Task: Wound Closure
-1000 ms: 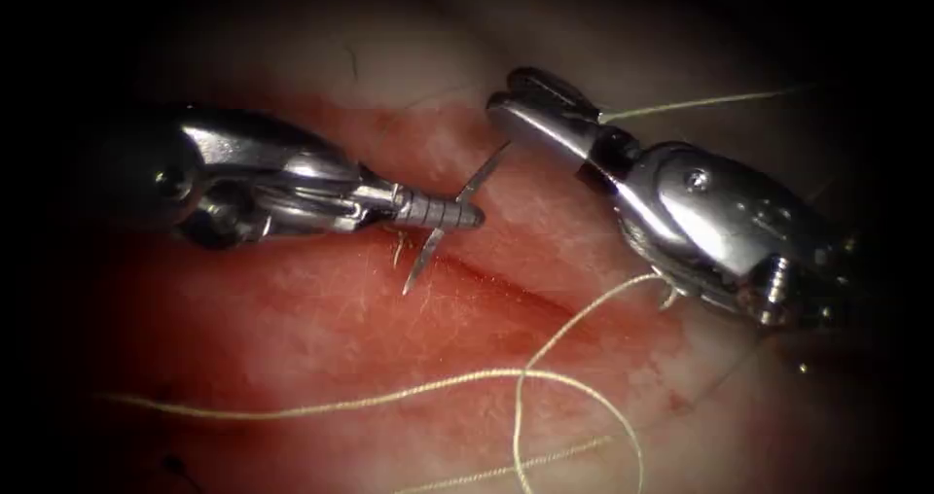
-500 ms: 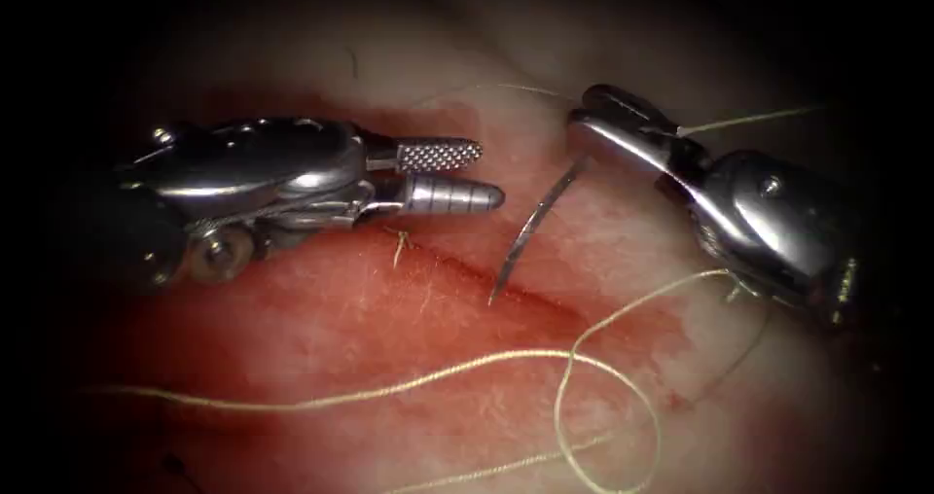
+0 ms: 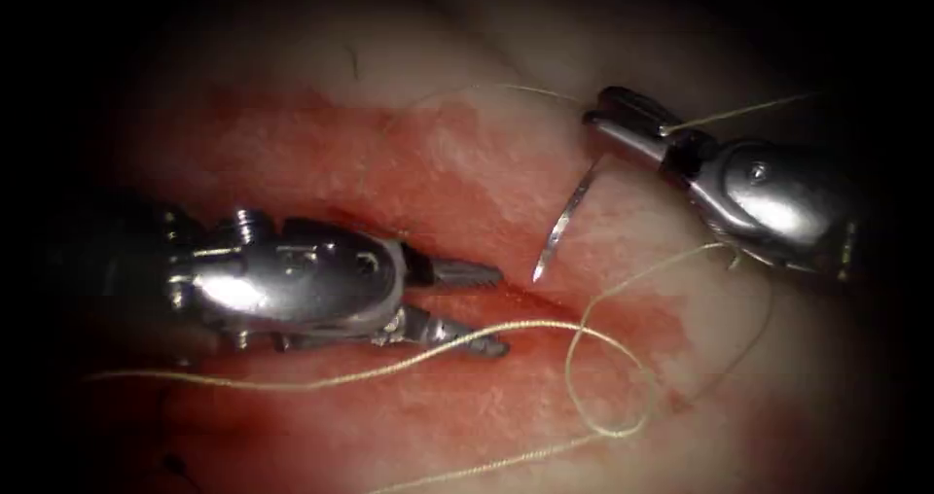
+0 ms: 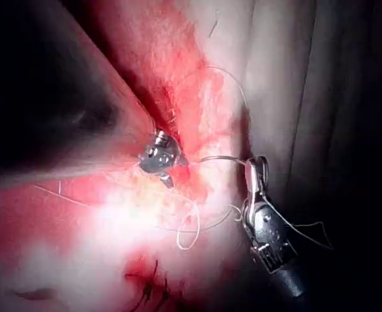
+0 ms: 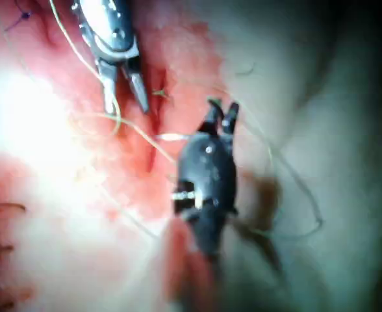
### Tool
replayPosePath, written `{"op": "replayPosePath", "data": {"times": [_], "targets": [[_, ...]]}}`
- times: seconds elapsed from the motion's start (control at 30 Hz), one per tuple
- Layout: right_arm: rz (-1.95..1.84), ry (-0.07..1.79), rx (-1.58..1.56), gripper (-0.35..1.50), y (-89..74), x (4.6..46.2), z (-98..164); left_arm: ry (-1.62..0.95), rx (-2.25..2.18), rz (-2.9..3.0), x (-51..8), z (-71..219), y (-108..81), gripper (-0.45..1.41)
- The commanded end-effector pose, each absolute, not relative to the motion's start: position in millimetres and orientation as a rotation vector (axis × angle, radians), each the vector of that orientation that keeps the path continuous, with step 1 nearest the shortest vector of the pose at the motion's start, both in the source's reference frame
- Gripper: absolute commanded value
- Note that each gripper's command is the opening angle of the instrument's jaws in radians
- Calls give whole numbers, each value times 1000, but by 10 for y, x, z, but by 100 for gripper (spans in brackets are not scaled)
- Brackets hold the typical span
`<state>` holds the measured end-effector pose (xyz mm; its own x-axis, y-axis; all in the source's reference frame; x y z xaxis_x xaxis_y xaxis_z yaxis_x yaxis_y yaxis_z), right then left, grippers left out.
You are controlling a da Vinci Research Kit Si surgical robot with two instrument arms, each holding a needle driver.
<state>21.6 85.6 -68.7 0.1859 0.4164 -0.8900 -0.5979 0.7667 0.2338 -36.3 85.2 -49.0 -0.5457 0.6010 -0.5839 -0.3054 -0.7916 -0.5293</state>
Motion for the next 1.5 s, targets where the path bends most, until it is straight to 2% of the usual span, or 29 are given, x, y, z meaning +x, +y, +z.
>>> {"op": "replayPosePath", "data": {"times": [0.03, 0.27, 0.63, 1.5], "targets": [[701, 1183, -195, -35, 856, 223, -684, -504, -1061, 2335, -368, -480, 846, 35], [683, 1200, -253, -35, 855, 225, -686, -481, -987, 2393, -354, -445, 846, 28], [621, 1180, -338, -35, 850, 244, -688, -512, -962, 2387, -364, -459, 818, 28], [526, 1141, -421, -35, 847, 253, -676, -519, -945, 2375, -357, -436, 819, 30]]}}
